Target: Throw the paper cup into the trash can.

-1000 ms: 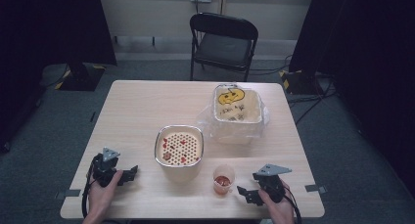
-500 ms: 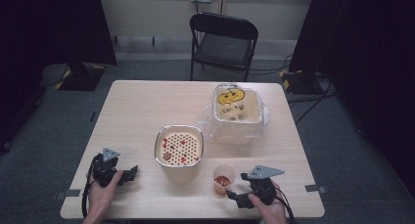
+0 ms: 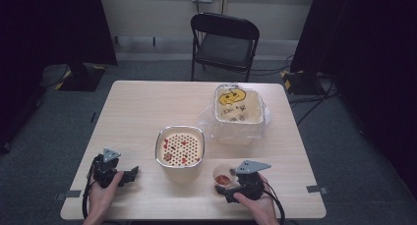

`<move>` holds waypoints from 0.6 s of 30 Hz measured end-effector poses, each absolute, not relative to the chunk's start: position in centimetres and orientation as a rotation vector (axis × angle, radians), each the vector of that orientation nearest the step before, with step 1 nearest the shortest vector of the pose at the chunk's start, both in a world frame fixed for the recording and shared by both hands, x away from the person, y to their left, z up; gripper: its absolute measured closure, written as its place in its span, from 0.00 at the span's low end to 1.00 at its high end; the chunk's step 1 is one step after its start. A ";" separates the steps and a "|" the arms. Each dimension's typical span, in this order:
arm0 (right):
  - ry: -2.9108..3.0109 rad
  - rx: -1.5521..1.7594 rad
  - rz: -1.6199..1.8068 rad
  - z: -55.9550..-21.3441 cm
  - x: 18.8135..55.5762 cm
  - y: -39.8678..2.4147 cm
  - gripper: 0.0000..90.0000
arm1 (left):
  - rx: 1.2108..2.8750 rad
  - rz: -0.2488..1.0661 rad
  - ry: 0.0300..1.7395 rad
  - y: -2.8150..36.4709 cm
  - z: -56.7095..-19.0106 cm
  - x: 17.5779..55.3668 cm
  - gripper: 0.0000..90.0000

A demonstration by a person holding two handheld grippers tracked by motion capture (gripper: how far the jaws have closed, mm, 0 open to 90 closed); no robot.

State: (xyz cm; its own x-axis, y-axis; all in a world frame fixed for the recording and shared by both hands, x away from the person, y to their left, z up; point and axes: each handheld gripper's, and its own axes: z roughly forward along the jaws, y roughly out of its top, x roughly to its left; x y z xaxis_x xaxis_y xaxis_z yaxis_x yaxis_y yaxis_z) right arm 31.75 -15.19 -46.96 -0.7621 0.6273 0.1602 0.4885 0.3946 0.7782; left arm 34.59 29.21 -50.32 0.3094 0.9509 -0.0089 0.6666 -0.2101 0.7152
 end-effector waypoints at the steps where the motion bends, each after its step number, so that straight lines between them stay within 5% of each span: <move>1: 2.487 1.004 1.304 -47.0 31.7 -15.2 0.19 | 1.961 0.592 1.430 29.2 -50.3 34.6 0.00; 18: 2.460 0.971 1.331 -47.3 33.0 -13.9 0.34 | 1.961 0.592 1.430 29.2 -50.3 34.6 0.00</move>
State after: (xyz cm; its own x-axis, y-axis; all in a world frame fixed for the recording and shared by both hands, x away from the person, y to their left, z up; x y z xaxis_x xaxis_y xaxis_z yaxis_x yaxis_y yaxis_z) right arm 33.00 -13.95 -47.32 -0.7702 0.6215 0.1432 0.4600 0.3858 0.7997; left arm 34.59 29.21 -50.32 0.3091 0.9510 -0.0091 0.6666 -0.2098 0.7153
